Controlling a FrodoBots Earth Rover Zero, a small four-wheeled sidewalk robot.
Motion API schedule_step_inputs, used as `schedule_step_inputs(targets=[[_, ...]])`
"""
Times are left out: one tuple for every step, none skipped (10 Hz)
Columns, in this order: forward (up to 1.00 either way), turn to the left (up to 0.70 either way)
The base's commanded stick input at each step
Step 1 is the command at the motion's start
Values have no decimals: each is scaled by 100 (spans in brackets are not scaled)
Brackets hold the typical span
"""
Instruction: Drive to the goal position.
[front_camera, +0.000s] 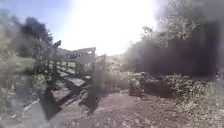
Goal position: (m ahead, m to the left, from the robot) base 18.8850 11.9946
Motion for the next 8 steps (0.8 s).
schedule_step_inputs(targets=[[50, 0], [50, 0], [50, 0], [50, 0], [50, 0], [50, 0], [50, 0], [50, 0]])
